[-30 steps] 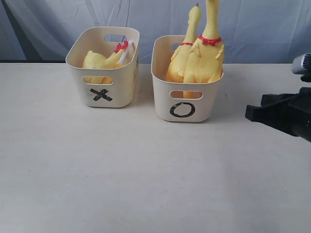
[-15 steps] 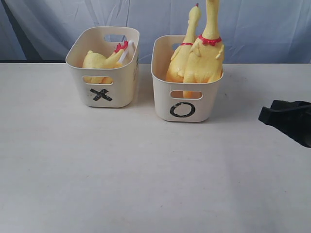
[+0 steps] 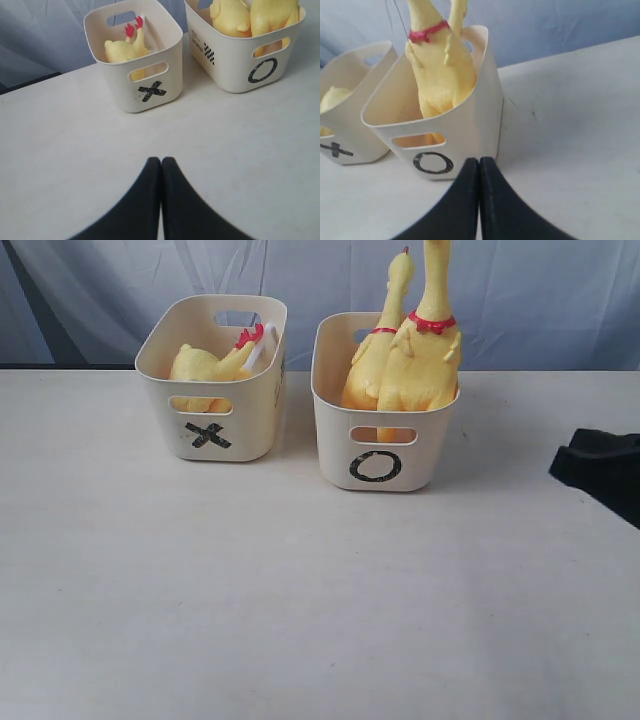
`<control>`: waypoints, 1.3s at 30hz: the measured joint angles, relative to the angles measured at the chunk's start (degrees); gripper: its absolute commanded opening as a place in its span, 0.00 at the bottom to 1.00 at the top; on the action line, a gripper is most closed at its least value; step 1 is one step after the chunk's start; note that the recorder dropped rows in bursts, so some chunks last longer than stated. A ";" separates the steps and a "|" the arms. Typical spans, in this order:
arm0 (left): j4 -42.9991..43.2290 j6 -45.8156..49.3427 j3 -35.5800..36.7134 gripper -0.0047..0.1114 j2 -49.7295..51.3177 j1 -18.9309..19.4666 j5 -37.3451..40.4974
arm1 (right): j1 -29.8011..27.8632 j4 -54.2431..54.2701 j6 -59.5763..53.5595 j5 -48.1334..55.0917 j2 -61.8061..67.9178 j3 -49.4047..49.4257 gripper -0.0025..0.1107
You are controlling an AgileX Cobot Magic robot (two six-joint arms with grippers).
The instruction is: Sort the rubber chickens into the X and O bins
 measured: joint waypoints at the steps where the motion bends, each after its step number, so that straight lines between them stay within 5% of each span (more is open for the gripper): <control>1: 0.00 0.00 0.00 0.04 -0.76 0.38 0.00 | 0.00 0.00 0.00 0.00 -1.48 0.00 0.01; 8: 0.00 0.00 0.00 0.04 -7.40 3.46 0.00 | -0.43 0.00 0.00 0.03 -22.35 0.00 0.01; 15: 0.00 0.11 0.00 0.04 -13.88 9.63 0.00 | -13.42 0.00 0.00 -0.32 -38.12 0.00 0.01; 20: 0.00 0.11 0.00 0.04 -19.22 12.02 0.00 | -14.74 0.00 0.00 -0.32 -45.72 0.00 0.01; 39: 0.08 0.22 0.00 0.04 -25.80 15.30 0.00 | -16.52 0.00 0.00 -1.48 -53.14 0.00 0.01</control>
